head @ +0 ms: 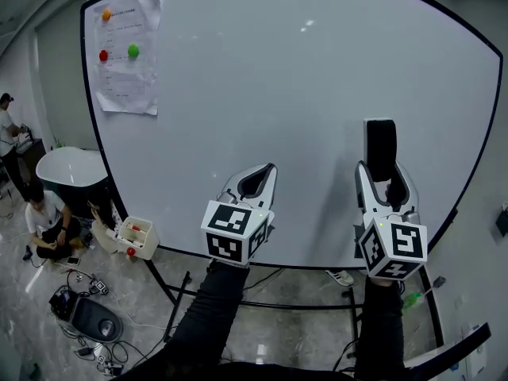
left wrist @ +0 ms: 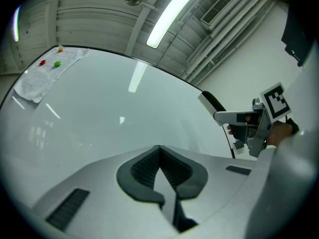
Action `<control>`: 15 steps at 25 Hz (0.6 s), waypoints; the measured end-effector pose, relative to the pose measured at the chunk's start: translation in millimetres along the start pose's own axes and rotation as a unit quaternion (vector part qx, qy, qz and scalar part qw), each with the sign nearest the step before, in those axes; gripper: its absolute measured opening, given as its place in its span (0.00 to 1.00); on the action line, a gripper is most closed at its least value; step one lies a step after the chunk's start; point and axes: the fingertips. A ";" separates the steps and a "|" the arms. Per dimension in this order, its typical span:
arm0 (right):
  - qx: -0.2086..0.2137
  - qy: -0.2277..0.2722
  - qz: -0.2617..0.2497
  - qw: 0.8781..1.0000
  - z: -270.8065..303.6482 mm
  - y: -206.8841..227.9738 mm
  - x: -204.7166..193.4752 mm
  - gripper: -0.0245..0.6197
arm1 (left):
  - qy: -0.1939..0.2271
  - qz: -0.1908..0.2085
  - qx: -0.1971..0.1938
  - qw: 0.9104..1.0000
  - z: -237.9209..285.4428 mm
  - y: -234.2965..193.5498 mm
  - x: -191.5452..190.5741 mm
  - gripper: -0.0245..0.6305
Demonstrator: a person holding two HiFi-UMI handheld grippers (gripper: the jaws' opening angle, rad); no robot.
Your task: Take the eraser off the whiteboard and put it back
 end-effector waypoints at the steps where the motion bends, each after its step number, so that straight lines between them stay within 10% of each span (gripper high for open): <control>1: -0.002 -0.002 0.001 1.000 -3.9 1.3 0.1 0.46 | 0.000 -0.002 0.000 1.000 -0.5 0.2 -0.7 0.05; 15: -0.023 -0.015 -0.003 1.000 -20.3 11.7 -4.9 0.47 | 0.004 0.025 -0.010 1.000 0.6 11.1 4.6 0.04</control>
Point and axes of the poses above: the fingertips, and each gripper's own axes: z forward along the fingers, y to its right, x out of its top, and after that the axes turned 14 degrees about y, right-handed
